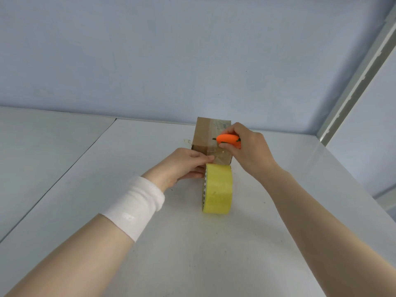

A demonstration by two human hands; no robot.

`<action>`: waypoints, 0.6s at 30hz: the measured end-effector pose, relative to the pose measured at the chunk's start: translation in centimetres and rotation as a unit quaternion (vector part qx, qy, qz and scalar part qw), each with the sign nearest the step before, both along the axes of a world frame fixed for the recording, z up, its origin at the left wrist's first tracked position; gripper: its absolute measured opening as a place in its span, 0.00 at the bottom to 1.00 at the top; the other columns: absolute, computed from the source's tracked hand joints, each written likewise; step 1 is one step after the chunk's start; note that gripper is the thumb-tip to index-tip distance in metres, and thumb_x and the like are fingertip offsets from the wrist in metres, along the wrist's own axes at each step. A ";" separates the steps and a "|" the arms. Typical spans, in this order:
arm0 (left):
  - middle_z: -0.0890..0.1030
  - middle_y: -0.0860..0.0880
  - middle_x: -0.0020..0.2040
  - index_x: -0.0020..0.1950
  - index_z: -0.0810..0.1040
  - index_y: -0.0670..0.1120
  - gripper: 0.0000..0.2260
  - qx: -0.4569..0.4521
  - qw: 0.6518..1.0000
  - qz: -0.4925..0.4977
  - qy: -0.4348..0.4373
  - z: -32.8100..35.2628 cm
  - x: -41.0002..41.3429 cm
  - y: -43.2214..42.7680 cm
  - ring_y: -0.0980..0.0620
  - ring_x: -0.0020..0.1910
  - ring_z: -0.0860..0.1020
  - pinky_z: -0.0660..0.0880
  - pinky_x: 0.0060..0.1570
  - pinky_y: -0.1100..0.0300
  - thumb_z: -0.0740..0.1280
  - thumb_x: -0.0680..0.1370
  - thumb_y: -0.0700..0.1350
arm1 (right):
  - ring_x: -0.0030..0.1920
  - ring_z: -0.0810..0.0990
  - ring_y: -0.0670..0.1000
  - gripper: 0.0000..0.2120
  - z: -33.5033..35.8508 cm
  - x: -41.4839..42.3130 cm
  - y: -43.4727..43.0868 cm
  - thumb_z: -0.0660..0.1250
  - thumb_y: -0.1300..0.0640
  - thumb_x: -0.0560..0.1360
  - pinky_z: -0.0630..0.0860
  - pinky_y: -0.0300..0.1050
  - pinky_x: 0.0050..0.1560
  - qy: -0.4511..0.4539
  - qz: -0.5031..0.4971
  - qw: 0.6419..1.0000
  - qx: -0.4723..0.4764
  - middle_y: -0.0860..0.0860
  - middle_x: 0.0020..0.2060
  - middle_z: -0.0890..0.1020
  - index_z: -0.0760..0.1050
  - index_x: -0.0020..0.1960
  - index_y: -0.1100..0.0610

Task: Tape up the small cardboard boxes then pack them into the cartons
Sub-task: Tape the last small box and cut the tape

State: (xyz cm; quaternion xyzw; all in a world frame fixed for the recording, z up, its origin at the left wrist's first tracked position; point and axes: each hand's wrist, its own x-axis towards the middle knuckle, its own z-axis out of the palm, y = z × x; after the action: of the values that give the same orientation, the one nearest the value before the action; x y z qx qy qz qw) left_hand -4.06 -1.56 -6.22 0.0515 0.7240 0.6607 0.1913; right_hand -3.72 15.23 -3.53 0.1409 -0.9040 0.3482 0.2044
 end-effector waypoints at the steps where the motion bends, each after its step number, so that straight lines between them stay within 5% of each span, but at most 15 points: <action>1: 0.85 0.51 0.39 0.40 0.82 0.46 0.05 0.002 1.000 -0.014 0.009 0.2 0.3 -0.1 0.56 0.41 0.82 0.77 0.40 0.69 0.69 0.75 0.45 | 0.42 0.74 0.45 0.10 -0.2 -0.3 -0.1 0.70 0.58 0.73 0.65 0.33 0.38 -0.009 -0.018 1.000 0.015 0.45 0.43 0.77 0.75 0.53 0.58; 5: 0.85 0.50 0.42 0.37 0.83 0.48 0.06 0.023 0.993 -0.064 0.096 1.0 2.4 -0.9 0.57 0.45 0.83 0.75 0.44 0.71 0.69 0.74 0.43 | 0.42 0.73 0.46 0.09 0.5 -0.5 -0.3 0.71 0.57 0.72 0.62 0.34 0.37 -0.035 -0.039 0.998 0.025 0.44 0.41 0.76 0.74 0.50 0.56; 8: 0.85 0.50 0.44 0.38 0.82 0.49 0.05 0.064 0.981 -0.038 0.177 2.0 3.8 -2.0 0.56 0.47 0.83 0.75 0.46 0.70 0.69 0.71 0.48 | 0.40 0.76 0.44 0.08 1.8 0.3 -0.8 0.73 0.56 0.70 0.69 0.28 0.36 -0.051 -0.007 0.995 -0.081 0.43 0.39 0.78 0.73 0.43 0.52; 10: 0.85 0.50 0.44 0.38 0.81 0.49 0.05 0.083 0.976 -0.007 0.201 2.6 4.0 -3.2 0.55 0.47 0.83 0.76 0.47 0.68 0.68 0.71 0.48 | 0.44 0.80 0.48 0.08 2.4 0.9 -2.1 0.73 0.55 0.69 0.75 0.36 0.43 -0.069 0.030 0.987 -0.144 0.48 0.42 0.81 0.73 0.42 0.51; 12: 0.85 0.49 0.44 0.41 0.81 0.45 0.05 0.073 0.973 0.025 0.216 2.9 4.0 -4.4 0.55 0.47 0.82 0.76 0.47 0.68 0.67 0.74 0.44 | 0.43 0.81 0.49 0.08 2.7 1.2 -3.8 0.73 0.55 0.70 0.74 0.40 0.40 -0.089 0.058 0.978 -0.179 0.52 0.44 0.82 0.73 0.42 0.52; 15: 0.85 0.49 0.43 0.42 0.80 0.44 0.06 0.043 0.970 0.060 0.232 2.9 4.1 -6.4 0.57 0.46 0.82 0.76 0.48 0.69 0.65 0.77 0.40 | 0.38 0.82 0.44 0.05 2.5 1.1 -6.5 0.69 0.56 0.74 0.70 0.30 0.32 -0.141 0.112 0.950 -0.257 0.53 0.47 0.83 0.72 0.46 0.54; 18: 0.84 0.48 0.44 0.43 0.80 0.42 0.06 0.021 0.968 0.079 0.236 2.8 4.4 -8.5 0.57 0.45 0.82 0.76 0.51 0.68 0.64 0.77 0.40 | 0.39 0.81 0.44 0.07 2.0 0.7 -9.3 0.64 0.51 0.77 0.70 0.33 0.32 -0.196 0.142 0.933 -0.265 0.52 0.49 0.81 0.72 0.50 0.54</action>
State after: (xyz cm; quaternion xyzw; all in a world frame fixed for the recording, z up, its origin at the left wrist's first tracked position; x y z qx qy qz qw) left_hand 0.32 -10.11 -3.37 0.1530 0.7363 0.6579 -0.0389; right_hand -3.04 5.96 -1.57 0.1371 -0.7716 0.6212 0.0017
